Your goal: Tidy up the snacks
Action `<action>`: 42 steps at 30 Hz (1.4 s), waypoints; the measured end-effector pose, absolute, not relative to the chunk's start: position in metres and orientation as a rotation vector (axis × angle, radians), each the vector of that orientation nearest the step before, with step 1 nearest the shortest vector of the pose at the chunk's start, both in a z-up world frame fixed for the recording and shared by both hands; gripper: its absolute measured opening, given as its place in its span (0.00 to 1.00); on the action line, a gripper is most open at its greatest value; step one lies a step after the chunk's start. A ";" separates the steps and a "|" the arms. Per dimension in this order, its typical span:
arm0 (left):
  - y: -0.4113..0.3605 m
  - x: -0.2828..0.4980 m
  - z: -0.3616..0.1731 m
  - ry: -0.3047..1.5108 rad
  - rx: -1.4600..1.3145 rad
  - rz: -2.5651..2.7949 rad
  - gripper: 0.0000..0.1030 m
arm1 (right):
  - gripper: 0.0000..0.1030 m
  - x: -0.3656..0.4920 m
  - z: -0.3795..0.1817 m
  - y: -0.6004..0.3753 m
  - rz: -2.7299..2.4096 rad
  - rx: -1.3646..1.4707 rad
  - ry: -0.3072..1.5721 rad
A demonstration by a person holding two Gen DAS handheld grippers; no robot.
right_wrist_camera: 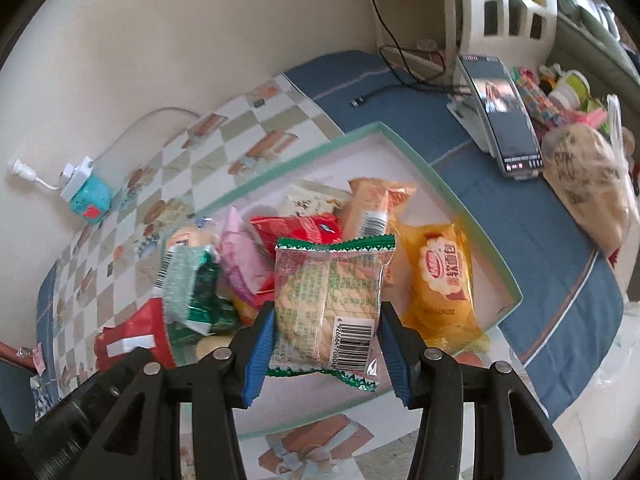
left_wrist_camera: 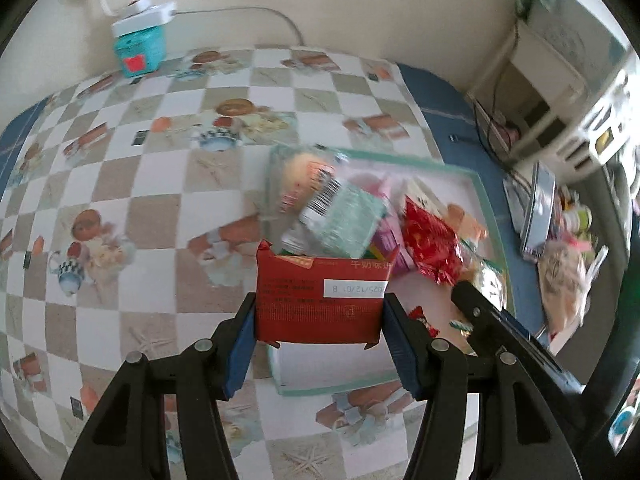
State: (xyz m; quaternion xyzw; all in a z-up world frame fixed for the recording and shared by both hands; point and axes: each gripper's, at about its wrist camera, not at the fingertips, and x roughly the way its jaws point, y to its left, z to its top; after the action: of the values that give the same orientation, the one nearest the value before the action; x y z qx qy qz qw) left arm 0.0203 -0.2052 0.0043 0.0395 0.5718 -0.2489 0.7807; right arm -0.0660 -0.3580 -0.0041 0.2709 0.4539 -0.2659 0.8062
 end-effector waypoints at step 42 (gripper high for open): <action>-0.047 0.000 -0.001 1.214 0.154 -0.105 0.95 | 1.00 -0.068 0.000 -0.244 -0.447 0.278 1.019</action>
State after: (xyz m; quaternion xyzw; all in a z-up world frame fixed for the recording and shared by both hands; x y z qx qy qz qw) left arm 0.0003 -0.0471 -0.0011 0.0722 0.5696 -0.0494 0.8172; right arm -0.0685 -0.2438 0.0001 0.1317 0.4822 -0.2113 0.8399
